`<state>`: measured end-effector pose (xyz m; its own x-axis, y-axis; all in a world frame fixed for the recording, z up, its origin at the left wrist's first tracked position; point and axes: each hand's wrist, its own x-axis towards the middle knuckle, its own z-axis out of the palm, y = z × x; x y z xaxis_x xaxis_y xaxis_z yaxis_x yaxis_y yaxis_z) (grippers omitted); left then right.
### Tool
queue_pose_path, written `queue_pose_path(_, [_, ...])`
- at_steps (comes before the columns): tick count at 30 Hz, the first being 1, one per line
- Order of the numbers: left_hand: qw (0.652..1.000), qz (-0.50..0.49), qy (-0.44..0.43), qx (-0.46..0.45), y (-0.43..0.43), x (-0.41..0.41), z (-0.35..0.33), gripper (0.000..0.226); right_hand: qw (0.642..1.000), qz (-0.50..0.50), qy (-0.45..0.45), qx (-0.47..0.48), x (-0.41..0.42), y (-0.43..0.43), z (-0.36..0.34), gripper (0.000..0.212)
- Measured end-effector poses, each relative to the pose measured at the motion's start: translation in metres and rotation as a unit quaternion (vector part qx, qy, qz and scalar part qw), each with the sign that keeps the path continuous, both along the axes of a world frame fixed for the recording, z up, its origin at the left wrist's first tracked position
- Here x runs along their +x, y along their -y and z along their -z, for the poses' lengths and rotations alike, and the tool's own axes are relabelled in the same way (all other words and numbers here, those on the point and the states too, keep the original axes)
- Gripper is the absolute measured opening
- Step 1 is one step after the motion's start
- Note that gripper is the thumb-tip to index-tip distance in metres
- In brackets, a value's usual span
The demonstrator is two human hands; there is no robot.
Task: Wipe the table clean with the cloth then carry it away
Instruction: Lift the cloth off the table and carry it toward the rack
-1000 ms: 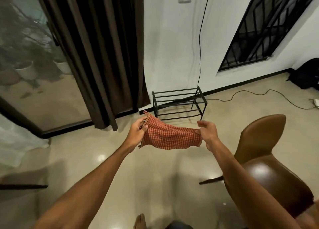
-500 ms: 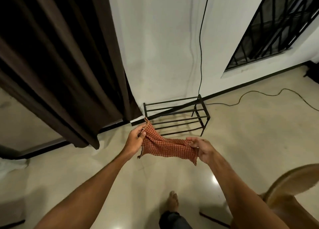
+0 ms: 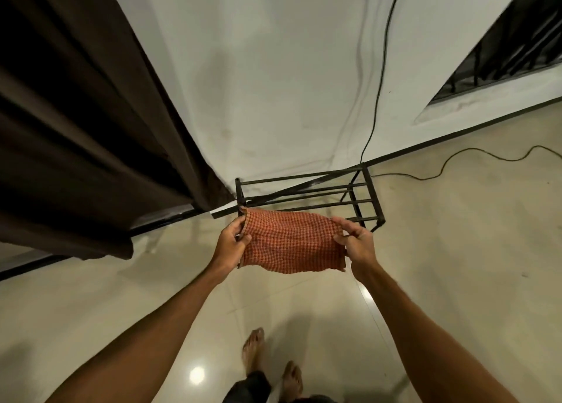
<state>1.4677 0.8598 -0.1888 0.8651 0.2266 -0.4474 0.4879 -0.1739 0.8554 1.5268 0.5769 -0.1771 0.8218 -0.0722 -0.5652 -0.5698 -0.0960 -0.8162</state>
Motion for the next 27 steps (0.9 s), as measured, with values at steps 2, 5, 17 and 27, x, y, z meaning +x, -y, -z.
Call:
queue_pose_path(2, [1.000, -0.003, -0.018, -0.015, -0.002, 0.019, 0.042, 0.062, 1.000, -0.004, 0.013, -0.012, 0.023, -0.002, 0.040, 0.047])
queue_pose_path(5, [0.999, -0.010, -0.033, -0.016, 0.000, 0.041, 0.100, 0.065, 0.999, -0.021, 0.032, -0.023, 0.048, -0.007, 0.096, 0.055])
queue_pose_path(17, [0.967, -0.013, -0.020, 0.255, 0.019, 0.065, 0.241, 0.042, 0.934, -0.214, 0.157, -0.239, 0.100, -0.014, 0.258, 0.051])
queue_pose_path(27, [0.925, 0.068, -0.063, 0.368, 0.015, 0.059, 0.245, 0.049, 0.809, -0.316, 0.174, -0.463, 0.091, -0.008, 0.266, 0.046])
